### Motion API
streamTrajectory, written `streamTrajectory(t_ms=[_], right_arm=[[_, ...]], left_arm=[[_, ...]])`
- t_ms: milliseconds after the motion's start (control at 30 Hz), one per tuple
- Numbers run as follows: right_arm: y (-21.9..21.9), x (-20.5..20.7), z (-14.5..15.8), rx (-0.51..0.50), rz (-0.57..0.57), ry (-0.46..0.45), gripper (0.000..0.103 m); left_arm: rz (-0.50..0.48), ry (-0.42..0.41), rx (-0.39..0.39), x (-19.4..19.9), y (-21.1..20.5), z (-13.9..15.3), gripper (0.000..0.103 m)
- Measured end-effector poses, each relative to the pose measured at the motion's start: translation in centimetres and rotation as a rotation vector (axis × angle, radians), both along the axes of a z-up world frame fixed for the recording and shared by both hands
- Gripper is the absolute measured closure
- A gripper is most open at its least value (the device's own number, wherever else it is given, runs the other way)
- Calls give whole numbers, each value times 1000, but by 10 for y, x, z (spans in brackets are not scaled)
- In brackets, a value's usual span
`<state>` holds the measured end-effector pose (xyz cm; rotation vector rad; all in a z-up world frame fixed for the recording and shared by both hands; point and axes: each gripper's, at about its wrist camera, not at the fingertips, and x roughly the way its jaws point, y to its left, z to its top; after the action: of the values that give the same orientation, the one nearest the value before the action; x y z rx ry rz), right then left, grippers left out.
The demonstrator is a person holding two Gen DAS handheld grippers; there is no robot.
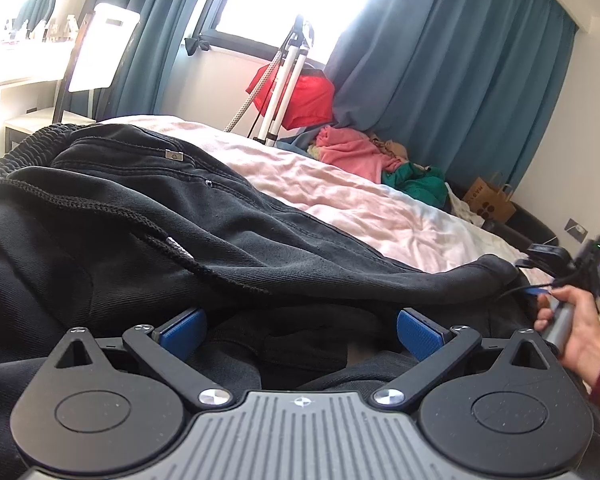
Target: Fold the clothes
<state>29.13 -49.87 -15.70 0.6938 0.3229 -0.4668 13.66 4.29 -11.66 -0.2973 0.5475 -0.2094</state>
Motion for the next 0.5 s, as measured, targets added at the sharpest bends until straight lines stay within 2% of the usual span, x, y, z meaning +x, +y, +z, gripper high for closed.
streamTrajectory(t_ms=[100, 200, 400, 500], right_arm=[[7, -41, 2, 47, -73, -22, 40], [5, -55, 8, 107, -68, 67, 40], [-19, -91, -13, 444, -123, 69, 41], [-27, -95, -37, 591, -88, 71, 41]], left_arm=[[5, 9, -18, -9, 2, 5, 1], [8, 17, -26, -21, 3, 13, 1], [-6, -7, 20, -44, -8, 26, 1], [-16, -14, 46, -46, -14, 26, 1]])
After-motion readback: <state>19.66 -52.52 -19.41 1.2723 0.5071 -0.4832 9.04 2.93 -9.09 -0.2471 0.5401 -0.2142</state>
